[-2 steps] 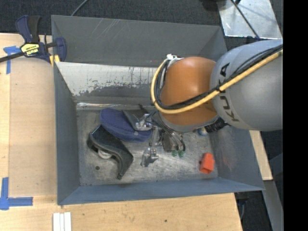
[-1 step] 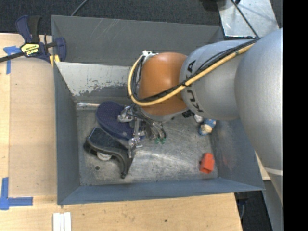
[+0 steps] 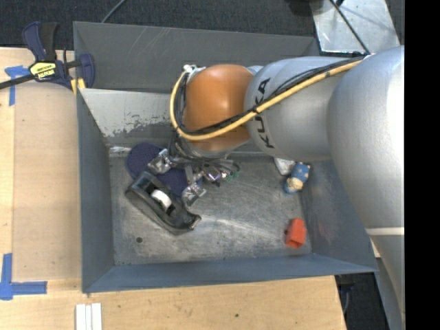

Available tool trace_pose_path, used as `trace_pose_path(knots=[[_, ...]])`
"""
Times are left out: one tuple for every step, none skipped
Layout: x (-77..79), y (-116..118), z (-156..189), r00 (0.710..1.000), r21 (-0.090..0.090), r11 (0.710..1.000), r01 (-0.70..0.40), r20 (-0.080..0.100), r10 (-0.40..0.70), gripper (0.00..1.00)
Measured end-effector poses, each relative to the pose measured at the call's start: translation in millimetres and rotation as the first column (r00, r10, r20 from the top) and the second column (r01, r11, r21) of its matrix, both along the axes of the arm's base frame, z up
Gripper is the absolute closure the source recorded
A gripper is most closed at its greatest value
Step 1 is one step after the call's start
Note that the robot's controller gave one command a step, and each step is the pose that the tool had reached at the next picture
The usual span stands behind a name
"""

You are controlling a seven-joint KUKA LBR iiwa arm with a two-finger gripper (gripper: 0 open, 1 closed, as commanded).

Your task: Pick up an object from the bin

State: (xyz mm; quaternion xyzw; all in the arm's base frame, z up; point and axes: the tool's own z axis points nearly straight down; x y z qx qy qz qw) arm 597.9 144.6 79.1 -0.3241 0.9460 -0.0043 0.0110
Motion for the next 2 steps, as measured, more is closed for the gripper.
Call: trace_pose_path(knots=[[2.9,3,4,1.000,0.008,1.000,0.003,0.013,-0.003,1.00],[15.0,-1,184,1.000,0.004,1.000,-0.024,-0.010,0.024,1.00]])
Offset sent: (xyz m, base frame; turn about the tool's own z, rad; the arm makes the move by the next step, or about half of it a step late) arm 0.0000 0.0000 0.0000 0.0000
